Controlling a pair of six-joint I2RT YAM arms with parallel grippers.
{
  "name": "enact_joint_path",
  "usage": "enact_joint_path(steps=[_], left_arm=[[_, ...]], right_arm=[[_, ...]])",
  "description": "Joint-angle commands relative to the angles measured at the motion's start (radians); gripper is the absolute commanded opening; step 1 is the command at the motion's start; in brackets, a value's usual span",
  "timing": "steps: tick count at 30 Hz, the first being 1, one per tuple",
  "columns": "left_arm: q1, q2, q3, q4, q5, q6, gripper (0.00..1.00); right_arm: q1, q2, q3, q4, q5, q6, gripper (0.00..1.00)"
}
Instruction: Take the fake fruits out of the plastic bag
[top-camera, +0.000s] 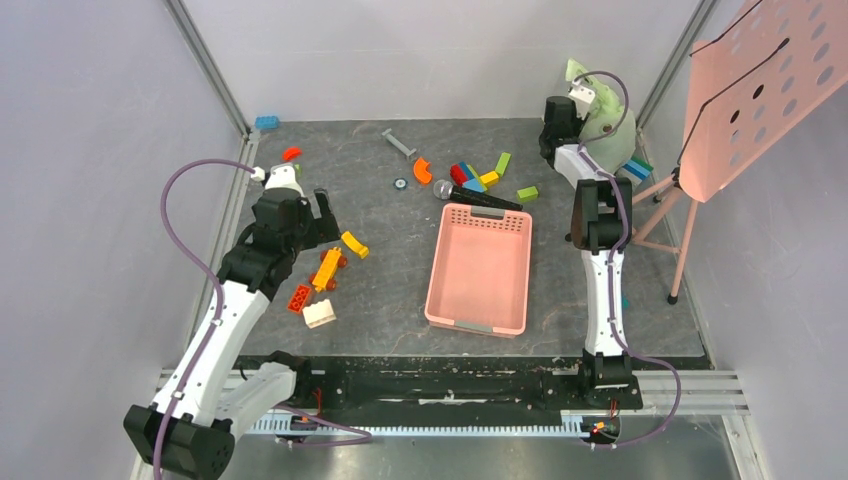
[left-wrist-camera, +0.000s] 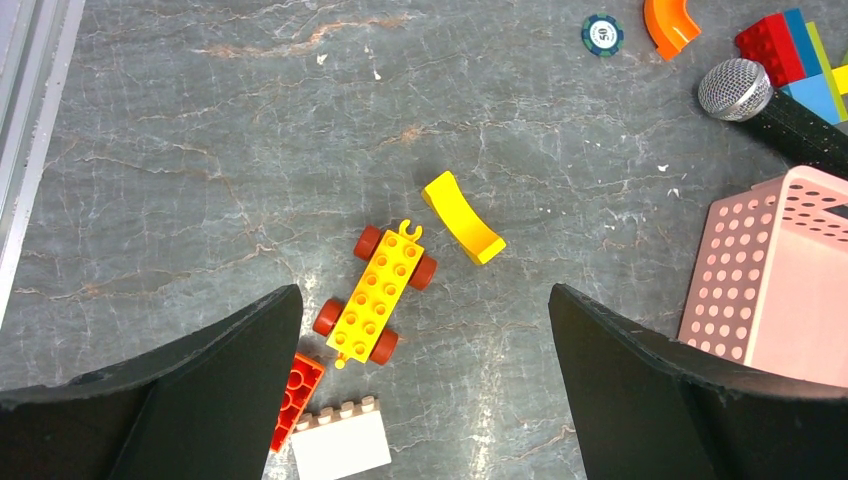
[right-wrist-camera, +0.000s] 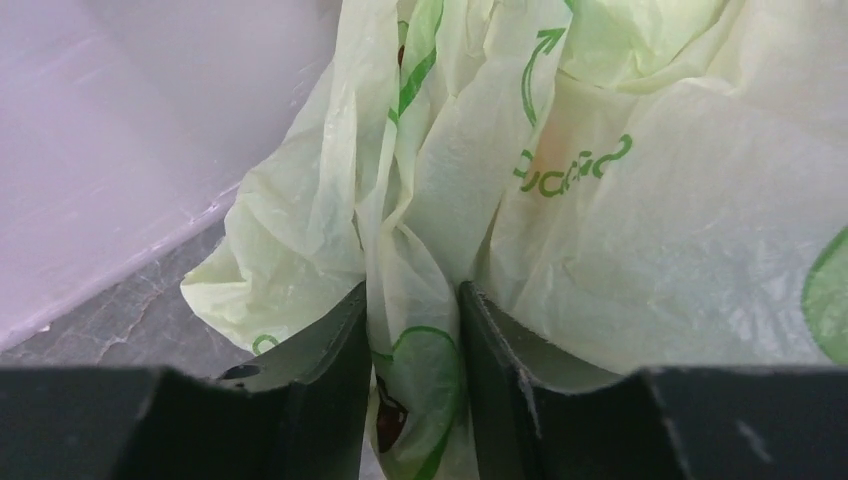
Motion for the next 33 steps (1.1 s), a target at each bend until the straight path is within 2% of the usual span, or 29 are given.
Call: enact_joint_path(steps=[1, 5, 11, 15, 20, 24, 27, 30, 33], left_arm=[[0.004, 0.004, 0.004, 0.018, 0.005, 0.068, 1.0], [0.006, 0.003, 0.003, 0.017, 0.007, 0.068, 1.0], [0.007, -0.005, 0.002, 0.018, 0.007, 0.068, 1.0], [0.009, -0.02, -0.002, 0.018, 0.006, 0.071, 1.0], [0.009, -0.053, -0.017, 0.025, 0.009, 0.075, 1.0], [0.009, -0.088, -0.031, 0.031, -0.004, 0.069, 1.0], [0.009, -0.11, -0.039, 0.036, -0.011, 0.065, 1.0], [0.009, -0.119, -0.044, 0.036, -0.003, 0.056, 1.0], [0.009, -0.122, -0.046, 0.036, 0.009, 0.052, 1.0]], right_arm=[[-0.005, -0.044, -0.053, 0.119, -0.03, -0.024, 0.32], [0.002, -0.125, -0.149, 0.22, -0.047, -0.077, 0.14], [0.045, -0.239, -0.187, 0.291, -0.032, -0.219, 0.04], [0.103, -0.338, -0.255, 0.379, -0.063, -0.372, 0.0], [0.214, -0.463, -0.369, 0.483, -0.097, -0.576, 0.0], [0.284, -0.552, -0.411, 0.44, -0.17, -0.604, 0.0], [0.317, -0.613, -0.464, 0.39, -0.315, -0.573, 0.0], [0.343, -0.682, -0.557, 0.382, -0.578, -0.569, 0.0], [0.372, -0.714, -0.582, 0.307, -0.816, -0.565, 0.0]])
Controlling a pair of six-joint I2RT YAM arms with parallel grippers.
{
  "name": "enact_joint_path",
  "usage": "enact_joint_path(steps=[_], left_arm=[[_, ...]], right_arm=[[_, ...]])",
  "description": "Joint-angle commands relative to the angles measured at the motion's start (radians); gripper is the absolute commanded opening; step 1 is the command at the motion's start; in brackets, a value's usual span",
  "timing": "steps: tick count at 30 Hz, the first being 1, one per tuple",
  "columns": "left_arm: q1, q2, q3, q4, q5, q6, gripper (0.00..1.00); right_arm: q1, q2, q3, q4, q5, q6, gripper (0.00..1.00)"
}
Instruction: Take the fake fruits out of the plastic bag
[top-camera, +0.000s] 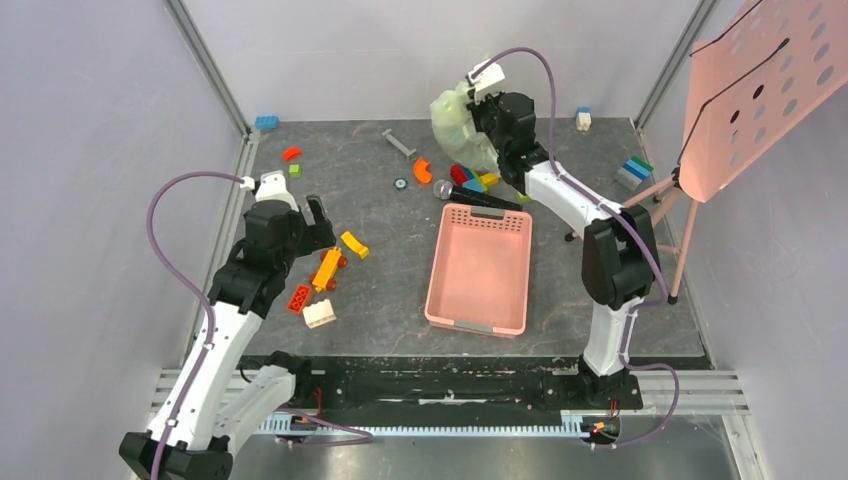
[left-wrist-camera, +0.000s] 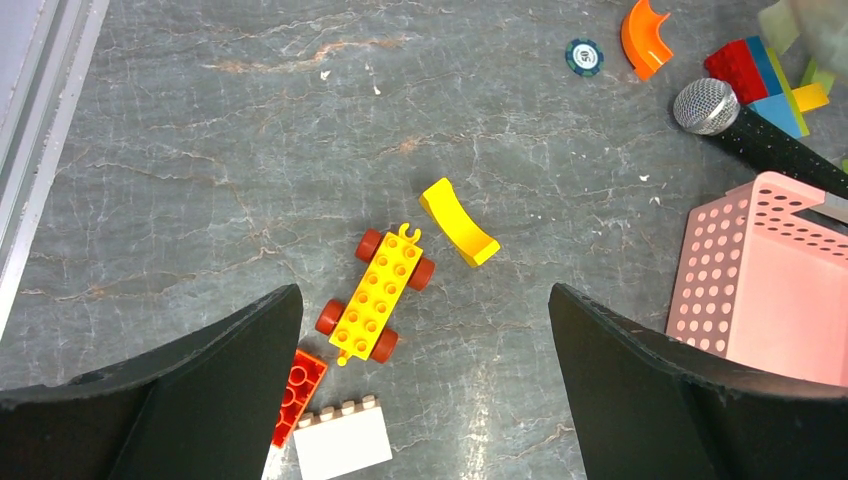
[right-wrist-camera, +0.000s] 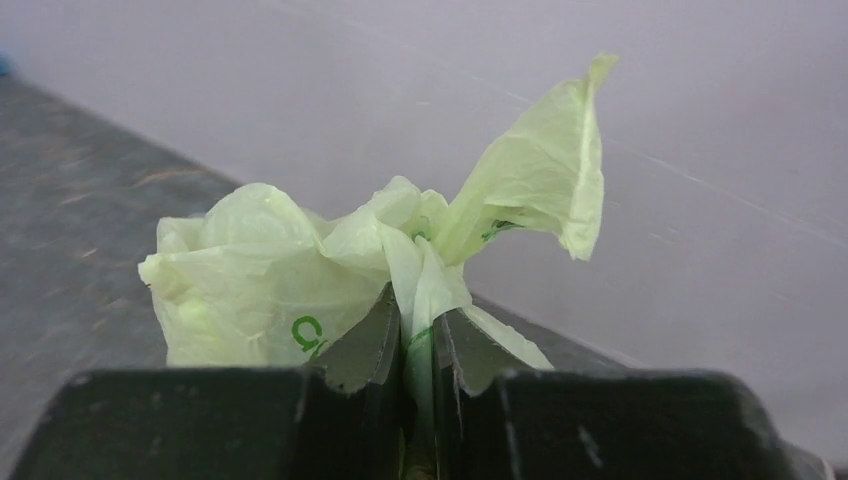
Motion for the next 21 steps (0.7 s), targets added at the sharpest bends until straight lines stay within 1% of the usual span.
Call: enact_joint_path(steps=[1, 3, 4, 6, 9, 10, 12, 13, 15, 17, 18, 20, 21], left_arm=[[0.007, -0.012, -0.003, 0.033, 0.012, 0.05, 1.0], [0.007, -0.015, -0.001, 0.033, 0.016, 0.046, 1.0], [0.007, -0.018, -0.002, 0.034, 0.017, 0.043, 1.0], [0.007, -0.021, -0.003, 0.033, 0.018, 0.038, 1.0], [0.007, -0.031, -0.008, 0.033, 0.024, 0.023, 1.0], [0.007, -0.032, -0.01, 0.034, 0.028, 0.019, 1.0], [0.007, -0.031, -0.014, 0.036, 0.034, 0.014, 1.0], [0.007, -0.029, -0.015, 0.036, 0.037, 0.013, 1.0], [0.007, -0.021, -0.012, 0.037, 0.038, 0.012, 1.0], [0.006, -0.011, -0.008, 0.036, 0.038, 0.007, 1.0], [0.007, -0.006, -0.006, 0.037, 0.038, 0.003, 1.0], [0.007, 0.006, 0.0, 0.038, 0.038, -0.006, 1.0], [0.007, 0.013, 0.003, 0.038, 0.038, -0.011, 1.0]], right_arm=[[0.026, -0.078, -0.038, -0.062, -0.431, -0.02, 0.0], [0.069, -0.091, -0.079, -0.082, -0.577, -0.054, 0.0], [0.096, -0.1, -0.1, -0.099, -0.614, -0.103, 0.0], [0.157, -0.115, -0.142, -0.139, -0.629, -0.195, 0.0], [0.236, -0.123, -0.194, -0.169, -0.634, -0.231, 0.02], [0.258, -0.127, -0.216, -0.169, -0.63, -0.23, 0.08], [0.305, -0.141, -0.266, -0.167, -0.621, -0.234, 0.31], [0.321, -0.152, -0.289, -0.167, -0.616, -0.236, 0.46], [0.349, -0.178, -0.337, -0.163, -0.6, -0.229, 0.63], [0.356, -0.217, -0.384, -0.153, -0.587, -0.198, 0.72], [0.356, -0.246, -0.407, -0.138, -0.577, -0.17, 0.79], [0.356, -0.309, -0.457, -0.109, -0.538, -0.129, 0.85], [0.357, -0.339, -0.483, -0.096, -0.518, -0.112, 0.86]])
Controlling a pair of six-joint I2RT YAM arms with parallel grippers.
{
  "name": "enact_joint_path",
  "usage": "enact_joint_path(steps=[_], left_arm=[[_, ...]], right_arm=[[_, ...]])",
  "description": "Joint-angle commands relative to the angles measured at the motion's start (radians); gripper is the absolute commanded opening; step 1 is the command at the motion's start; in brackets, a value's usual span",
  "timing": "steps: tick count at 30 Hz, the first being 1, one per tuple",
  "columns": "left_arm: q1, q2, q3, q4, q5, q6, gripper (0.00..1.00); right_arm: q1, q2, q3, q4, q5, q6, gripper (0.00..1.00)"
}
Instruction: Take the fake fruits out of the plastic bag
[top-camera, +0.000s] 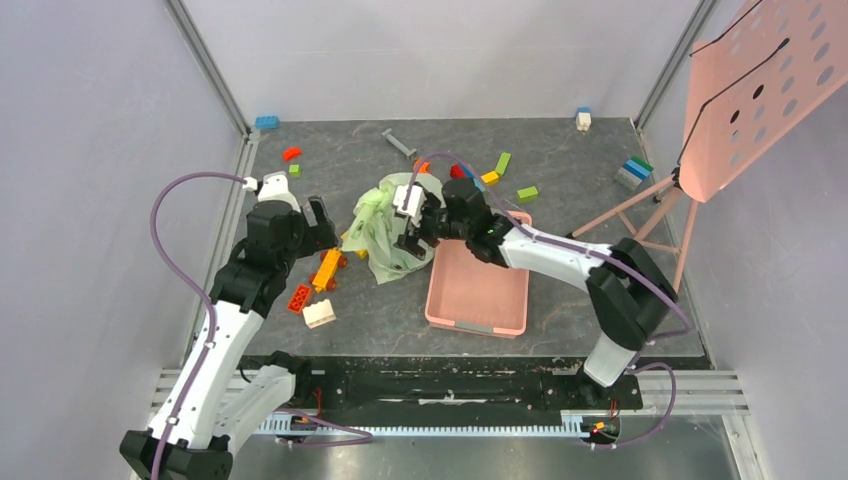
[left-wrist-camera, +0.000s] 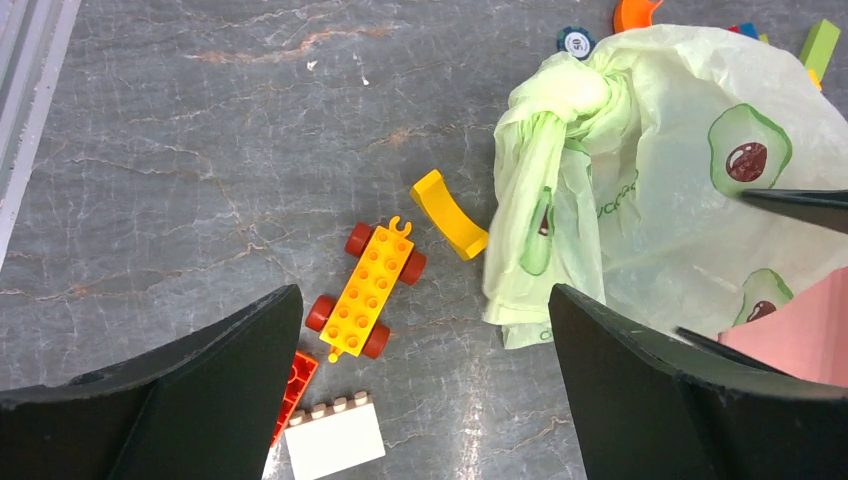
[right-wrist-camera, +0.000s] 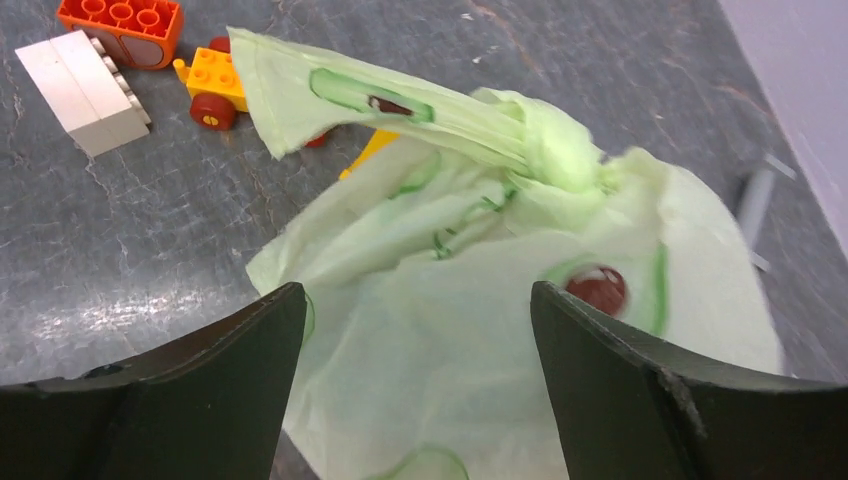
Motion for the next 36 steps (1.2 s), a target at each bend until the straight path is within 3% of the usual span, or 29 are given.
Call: enact_joint_path(steps=[1, 9, 16, 24, 31, 36], left_arm=[[0.007, 0.022, 0.016, 0.033, 0.015, -0.016, 1.0], [0.007, 0.066, 0.015, 0.082, 0.07, -0.11, 1.0], [0.008, 0.218, 0.088, 0.096, 0.059, -0.134, 1.0], [0.01, 0.386, 0.1, 0.298, 0.08, -0.141, 1.0], [0.013, 0.611, 0.137, 0.493, 0.327, -0.035, 1.0], [0.027, 0.753, 0.188, 0.511, 0.345, 0.032, 1.0]], right_arm=[[-0.015, -0.181, -0.074, 0.098, 0.082, 0.095, 0.87], [-0.016, -0.343, -0.102, 0.028, 0.351, 0.3, 0.87], [-0.016, -0.497, -0.199, -0.072, 0.552, 0.43, 0.86], [-0.017, -0.634, -0.303, -0.144, 0.508, 0.466, 0.86], [-0.017, -0.682, -0.336, -0.172, 0.452, 0.439, 0.87], [-0.017, -0.697, -0.343, -0.176, 0.432, 0.427, 0.87]])
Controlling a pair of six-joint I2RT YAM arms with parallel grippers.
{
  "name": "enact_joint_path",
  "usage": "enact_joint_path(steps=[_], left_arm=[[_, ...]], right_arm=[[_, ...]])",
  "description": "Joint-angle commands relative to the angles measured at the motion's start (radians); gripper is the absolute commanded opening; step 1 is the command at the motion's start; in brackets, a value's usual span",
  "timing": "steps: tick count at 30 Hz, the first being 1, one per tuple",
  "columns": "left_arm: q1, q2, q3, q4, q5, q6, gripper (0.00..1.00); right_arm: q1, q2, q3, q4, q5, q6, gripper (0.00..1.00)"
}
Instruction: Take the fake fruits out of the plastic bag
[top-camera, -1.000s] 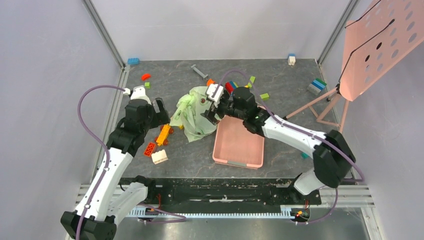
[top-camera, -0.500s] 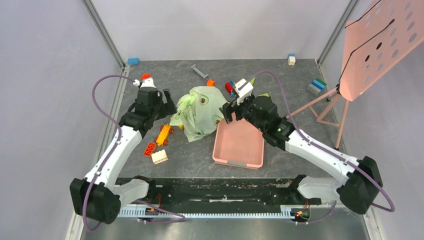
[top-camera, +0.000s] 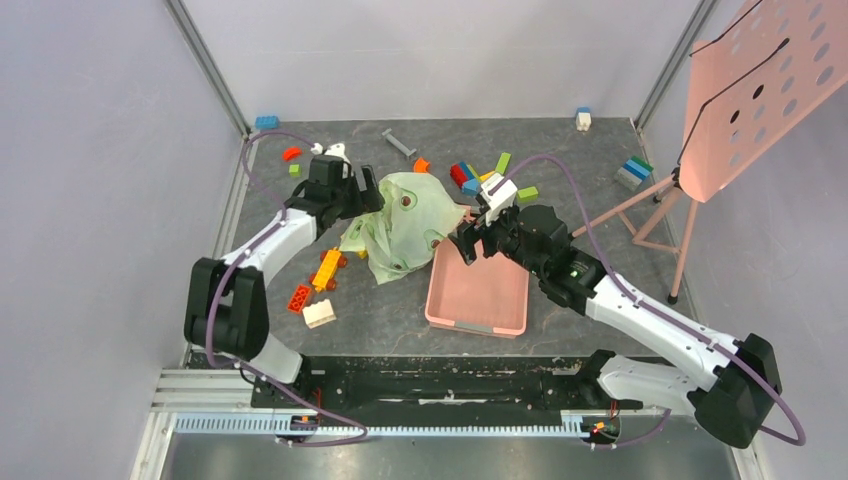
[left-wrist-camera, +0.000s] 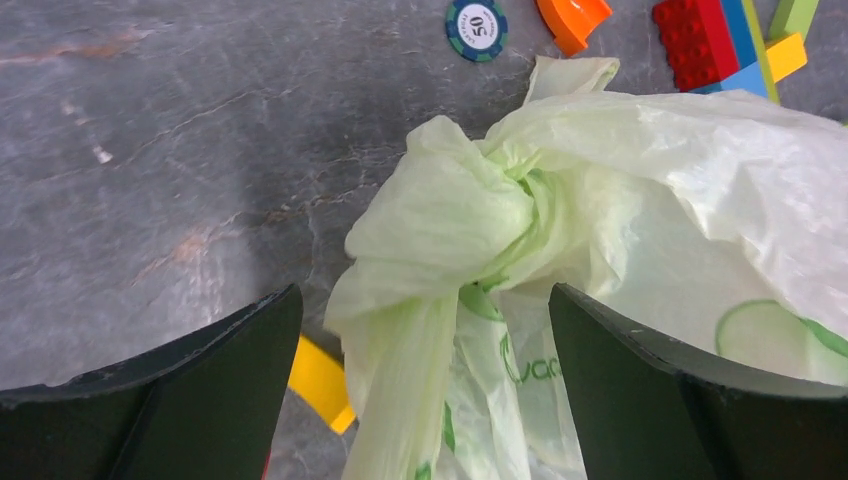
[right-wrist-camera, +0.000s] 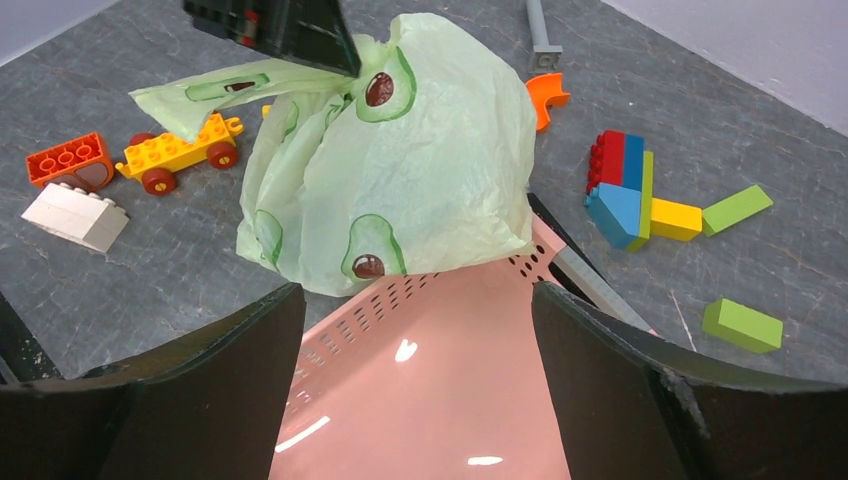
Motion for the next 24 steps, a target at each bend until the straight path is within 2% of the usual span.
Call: enact_joint_path(steps=[1, 7, 9, 12, 14, 15, 20, 24], left_arm=[[0.021, 0.077, 0.06, 0.113, 0.089, 0.101, 1.0], [0.059, 0.176, 0.081, 0.187, 0.224, 0.12, 1.0], [0.063, 0.2, 0.086, 0.224, 0.301, 0.115, 0.96], [0.062, 0.217, 0.086, 0.271, 0.412, 0.081, 0.78], [0.062, 0.218, 0.101, 0.279, 0.466, 0.053, 0.62], [0.062, 0.218, 0.113, 0.28, 0.493, 0.044, 0.5], [0.062, 0.16, 0.149, 0.266, 0.55, 0.012, 0.22], [0.062, 0.067, 0.172, 0.208, 0.562, 0.057, 0.02]], right_arm=[[0.001, -0.032, -0.008, 0.004, -0.037, -0.015, 0.87], [0.001, -0.027, -0.014, 0.001, -0.043, -0.015, 0.87], [0.001, -0.026, -0.017, 0.002, -0.064, -0.016, 0.87], [0.001, -0.025, -0.021, 0.002, -0.063, -0.019, 0.86], [0.001, -0.026, -0.021, 0.001, -0.063, -0.023, 0.84], [0.001, -0.027, -0.021, 0.0, -0.062, -0.025, 0.83], [0.001, -0.044, -0.027, 0.0, -0.017, -0.036, 0.79], [0.001, -0.058, -0.034, 0.008, 0.014, -0.106, 0.77]])
